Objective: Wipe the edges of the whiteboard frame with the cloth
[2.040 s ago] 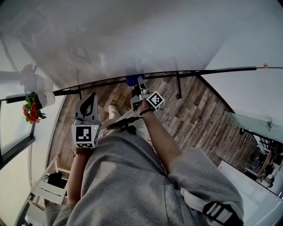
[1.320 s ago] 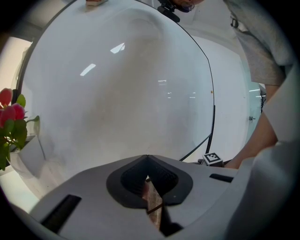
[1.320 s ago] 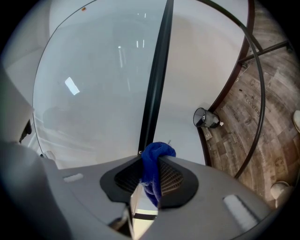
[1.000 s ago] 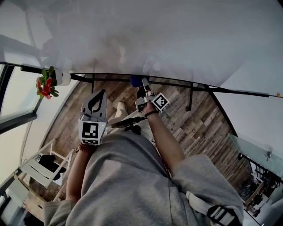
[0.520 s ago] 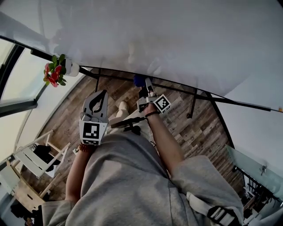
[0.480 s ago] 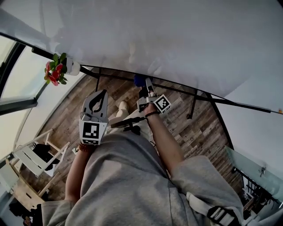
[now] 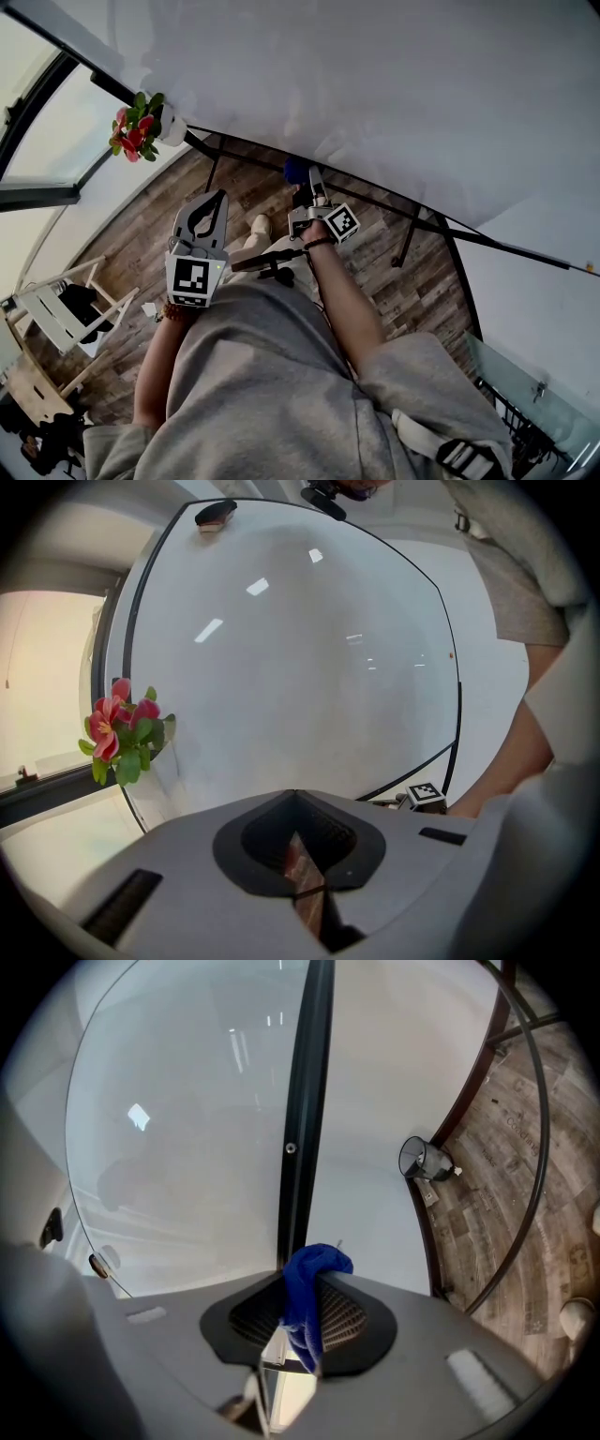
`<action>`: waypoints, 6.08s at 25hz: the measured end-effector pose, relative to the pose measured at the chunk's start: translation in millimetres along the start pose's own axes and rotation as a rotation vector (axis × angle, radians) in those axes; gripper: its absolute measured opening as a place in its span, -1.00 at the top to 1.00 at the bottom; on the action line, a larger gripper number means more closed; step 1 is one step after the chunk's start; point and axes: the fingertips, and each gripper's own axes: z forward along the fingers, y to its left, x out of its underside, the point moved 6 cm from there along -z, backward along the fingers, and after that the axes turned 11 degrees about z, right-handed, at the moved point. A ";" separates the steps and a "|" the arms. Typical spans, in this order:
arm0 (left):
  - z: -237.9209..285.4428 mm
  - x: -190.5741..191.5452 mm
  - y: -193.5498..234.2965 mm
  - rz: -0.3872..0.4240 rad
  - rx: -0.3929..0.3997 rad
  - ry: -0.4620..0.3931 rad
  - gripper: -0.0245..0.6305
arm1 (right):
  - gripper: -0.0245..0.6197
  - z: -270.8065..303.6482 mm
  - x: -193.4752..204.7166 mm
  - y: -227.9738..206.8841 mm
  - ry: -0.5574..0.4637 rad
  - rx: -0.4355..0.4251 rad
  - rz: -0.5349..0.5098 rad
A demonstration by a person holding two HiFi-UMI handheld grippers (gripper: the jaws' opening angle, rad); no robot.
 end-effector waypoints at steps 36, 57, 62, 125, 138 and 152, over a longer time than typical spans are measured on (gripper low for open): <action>-16.0 42.3 116.3 -0.048 0.060 0.030 0.91 | 0.63 41.1 80.7 -0.5 -0.133 -0.005 0.032; -42.6 88.9 188.0 -0.047 0.076 0.065 0.91 | 0.63 63.1 125.9 -13.2 -0.266 -0.018 0.070; -49.9 96.6 195.6 -0.045 0.069 0.072 0.91 | 0.63 67.8 135.8 -14.0 -0.273 -0.014 0.070; -106.5 147.2 283.8 -0.123 -0.151 0.113 0.91 | 0.63 165.8 269.7 -32.3 -0.060 -0.036 0.217; -131.5 160.2 293.9 -0.152 -0.226 0.132 0.91 | 0.63 187.3 295.9 -36.6 0.041 -0.025 0.190; -114.6 152.5 273.1 -0.173 -0.152 0.106 0.91 | 0.62 172.8 328.9 -27.5 0.768 0.198 -0.422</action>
